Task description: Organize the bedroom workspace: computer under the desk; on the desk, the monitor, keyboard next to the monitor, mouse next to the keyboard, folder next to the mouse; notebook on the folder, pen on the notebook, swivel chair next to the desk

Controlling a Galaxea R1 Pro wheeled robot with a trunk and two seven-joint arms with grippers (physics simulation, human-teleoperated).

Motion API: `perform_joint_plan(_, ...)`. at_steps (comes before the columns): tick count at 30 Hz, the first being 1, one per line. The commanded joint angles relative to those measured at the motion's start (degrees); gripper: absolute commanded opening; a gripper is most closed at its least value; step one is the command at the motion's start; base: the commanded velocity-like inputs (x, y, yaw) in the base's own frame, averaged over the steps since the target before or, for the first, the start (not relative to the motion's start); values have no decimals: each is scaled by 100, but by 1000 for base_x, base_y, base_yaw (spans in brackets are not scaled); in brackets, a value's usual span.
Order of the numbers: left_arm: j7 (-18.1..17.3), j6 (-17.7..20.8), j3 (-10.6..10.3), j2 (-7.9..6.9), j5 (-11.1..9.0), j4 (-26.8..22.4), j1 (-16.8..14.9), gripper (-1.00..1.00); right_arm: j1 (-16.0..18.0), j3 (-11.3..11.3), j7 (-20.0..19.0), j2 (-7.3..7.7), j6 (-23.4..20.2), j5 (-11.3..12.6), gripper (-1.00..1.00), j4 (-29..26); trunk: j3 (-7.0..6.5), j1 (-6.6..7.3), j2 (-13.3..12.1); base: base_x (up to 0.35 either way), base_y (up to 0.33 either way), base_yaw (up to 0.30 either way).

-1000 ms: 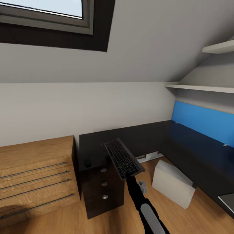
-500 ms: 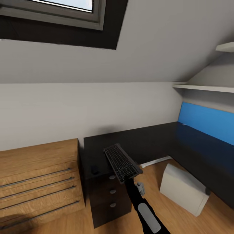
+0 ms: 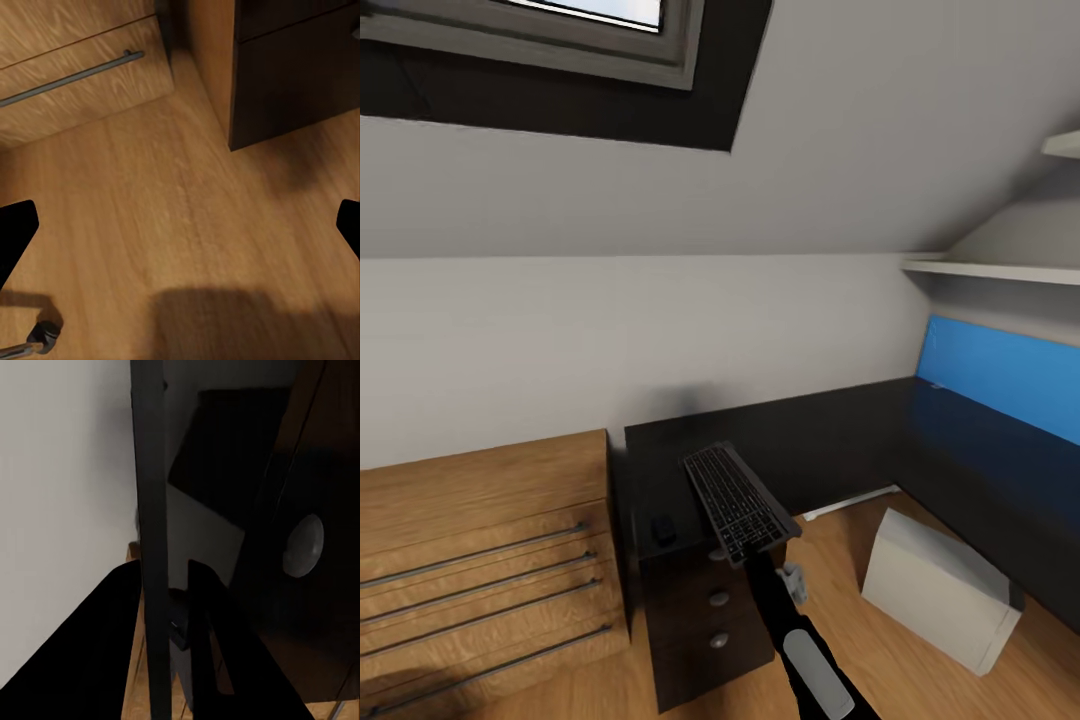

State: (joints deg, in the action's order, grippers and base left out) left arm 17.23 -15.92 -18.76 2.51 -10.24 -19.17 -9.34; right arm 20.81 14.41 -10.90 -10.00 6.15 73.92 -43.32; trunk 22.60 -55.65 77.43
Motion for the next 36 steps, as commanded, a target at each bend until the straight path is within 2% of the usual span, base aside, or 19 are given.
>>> perform_joint_plan(1, 33, -25, -49, -4, -57, 4, -6, 100, 2, 9, 70, 0, 71, 95, -100, 25, 0, 0, 3, 0, 0, 111)
perform_joint_plan(6, 31, -39, -56, 6, -57, -13, -6, 100, 2, 1, 65, 0, 134, 97, -100, 19, -16, 0, 3, 0, 0, 64)
perform_joint_plan(12, 43, -37, -42, 12, -64, -348, -6, 100, 2, -4, 58, 0, 141, 96, -100, 12, -17, 0, 3, 0, 0, 6)
perform_joint_plan(18, 52, -34, -26, 5, -74, -432, -6, 100, 2, -15, 53, 0, 135, 96, -100, -10, 90, -132, 244, 0, 0, 0)
perform_joint_plan(26, 45, -34, -30, 4, -72, -438, -6, 100, 2, -24, 53, 0, 100, 102, -100, -18, 90, -132, 244, 0, 0, 0)
perform_joint_plan(36, 12, -34, -26, -5, -66, -430, -6, 100, 2, -19, 45, 0, -254, 113, -100, -10, 90, -132, 244, 0, 0, 0)
